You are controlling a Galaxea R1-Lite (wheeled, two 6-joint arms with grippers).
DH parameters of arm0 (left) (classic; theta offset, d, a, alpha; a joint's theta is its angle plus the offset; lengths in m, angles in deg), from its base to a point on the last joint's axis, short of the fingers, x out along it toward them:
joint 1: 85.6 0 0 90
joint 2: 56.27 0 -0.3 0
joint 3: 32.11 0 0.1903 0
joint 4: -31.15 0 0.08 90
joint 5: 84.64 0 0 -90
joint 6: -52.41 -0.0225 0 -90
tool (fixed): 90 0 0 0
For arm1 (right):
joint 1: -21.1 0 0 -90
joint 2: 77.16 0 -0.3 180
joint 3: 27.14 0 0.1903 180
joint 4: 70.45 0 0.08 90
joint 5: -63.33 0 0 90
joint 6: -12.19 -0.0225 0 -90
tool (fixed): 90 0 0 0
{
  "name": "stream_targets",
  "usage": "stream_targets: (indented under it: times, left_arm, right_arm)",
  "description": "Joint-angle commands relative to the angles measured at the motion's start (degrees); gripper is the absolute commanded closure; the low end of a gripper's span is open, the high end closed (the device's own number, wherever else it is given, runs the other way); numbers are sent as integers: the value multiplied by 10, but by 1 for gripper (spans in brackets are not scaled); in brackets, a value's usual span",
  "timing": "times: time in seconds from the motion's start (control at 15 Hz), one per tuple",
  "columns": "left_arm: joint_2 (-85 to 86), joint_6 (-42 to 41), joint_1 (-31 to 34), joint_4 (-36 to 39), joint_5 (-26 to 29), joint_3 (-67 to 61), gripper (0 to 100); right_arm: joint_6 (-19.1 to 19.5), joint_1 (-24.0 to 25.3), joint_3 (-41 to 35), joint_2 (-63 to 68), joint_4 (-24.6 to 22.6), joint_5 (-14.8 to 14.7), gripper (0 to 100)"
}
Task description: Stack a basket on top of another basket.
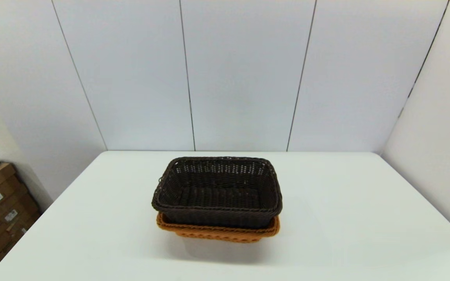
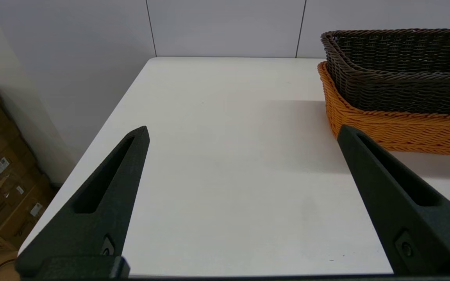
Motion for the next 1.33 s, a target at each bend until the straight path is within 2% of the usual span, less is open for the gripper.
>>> stream_targets:
  times: [0.07,0.27,0.4,0.47,0.8,0.93,1.0,1.13,1.2,1.33]
  left_arm:
    - [0,1,0,0,0,0,0]
    - [0,1,0,0,0,0,0]
    - [0,1,0,0,0,0,0]
    - [0,0,0,0,0,0,0]
    - [0,1,1,0,0,0,0]
    - [0,1,0,0,0,0,0]
    - [0,1,0,0,0,0,0]
    - [0,1,0,0,0,0,0]
    - [0,1,0,0,0,0,0]
    - [0,1,0,0,0,0,0]
  right_arm:
    - [78,3,-58,-79,-1,6,0]
    - [85,3,-66,-79,-12,21,0]
    - [88,4,-84,-79,-54,79,0]
    - [89,4,-96,-79,-77,98,0]
    - [93,3,-153,-79,-147,158,0]
    - [100,3,-163,-79,-155,164,0]
    - [116,3,-174,-79,-175,172,0]
    - [134,4,-202,-79,-247,178,0]
    - [140,4,-214,-79,-281,197,0]
    - [140,4,-216,-79,-286,203,0]
